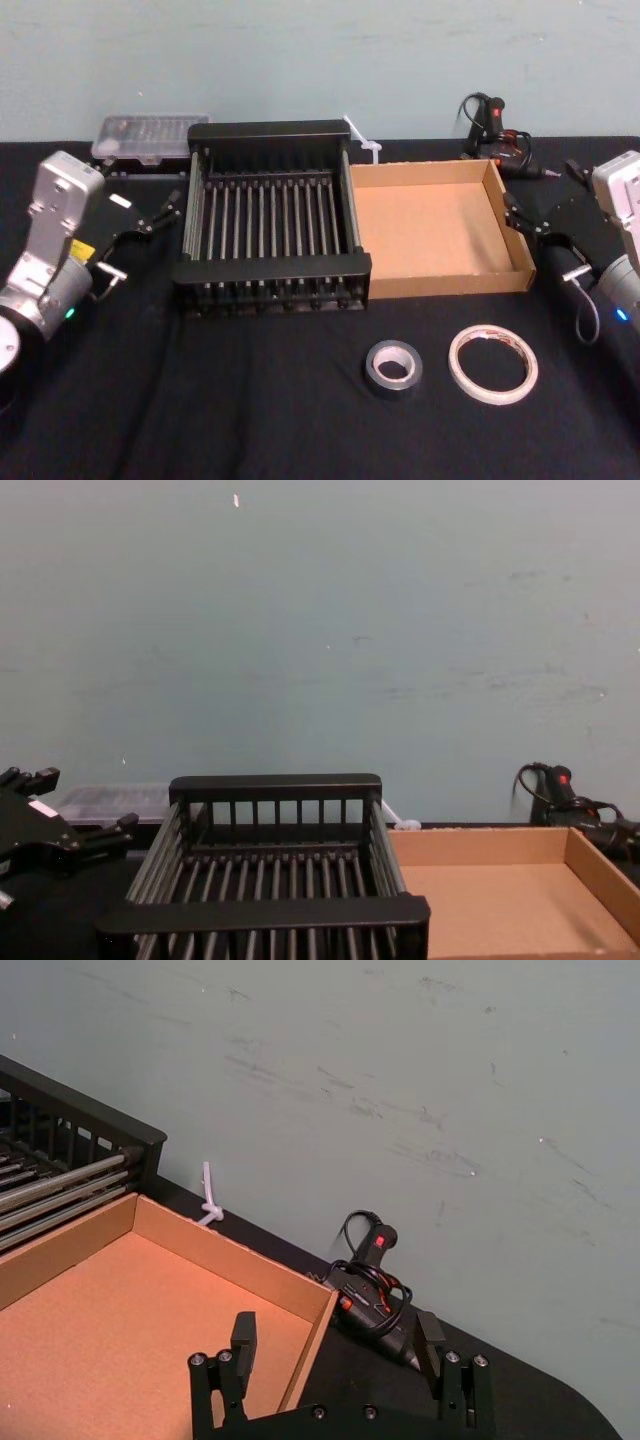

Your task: Pick up the white tape and place it into the black box , Pick up the silver tape and place it into the brown box.

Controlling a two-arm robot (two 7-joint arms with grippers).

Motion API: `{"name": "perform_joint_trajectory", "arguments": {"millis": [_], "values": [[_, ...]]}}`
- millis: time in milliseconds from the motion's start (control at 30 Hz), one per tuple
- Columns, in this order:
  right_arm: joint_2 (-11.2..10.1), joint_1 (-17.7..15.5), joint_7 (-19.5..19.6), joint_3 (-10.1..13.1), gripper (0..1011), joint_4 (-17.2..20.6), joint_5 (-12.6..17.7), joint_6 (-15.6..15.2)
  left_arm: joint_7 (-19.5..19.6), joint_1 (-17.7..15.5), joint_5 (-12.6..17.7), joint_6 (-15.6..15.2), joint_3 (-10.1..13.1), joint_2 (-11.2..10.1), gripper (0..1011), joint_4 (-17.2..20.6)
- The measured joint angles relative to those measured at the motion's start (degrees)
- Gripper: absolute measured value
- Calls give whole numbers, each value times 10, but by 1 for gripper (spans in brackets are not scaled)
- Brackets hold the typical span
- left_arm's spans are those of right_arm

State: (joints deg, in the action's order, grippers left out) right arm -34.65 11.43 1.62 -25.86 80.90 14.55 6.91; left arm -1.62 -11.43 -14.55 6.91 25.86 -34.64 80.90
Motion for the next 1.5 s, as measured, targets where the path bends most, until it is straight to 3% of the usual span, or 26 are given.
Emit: {"name": "perform_joint_trajectory", "arguments": {"millis": [1333, 1500], "values": [[0, 0, 0, 0, 1002, 0, 0, 0, 0, 0, 0, 0, 0, 0, 1001, 0], [-7, -23, -6, 20, 1002, 23, 15, -9, 0, 0, 0, 0, 0, 0, 1001, 0]]}}
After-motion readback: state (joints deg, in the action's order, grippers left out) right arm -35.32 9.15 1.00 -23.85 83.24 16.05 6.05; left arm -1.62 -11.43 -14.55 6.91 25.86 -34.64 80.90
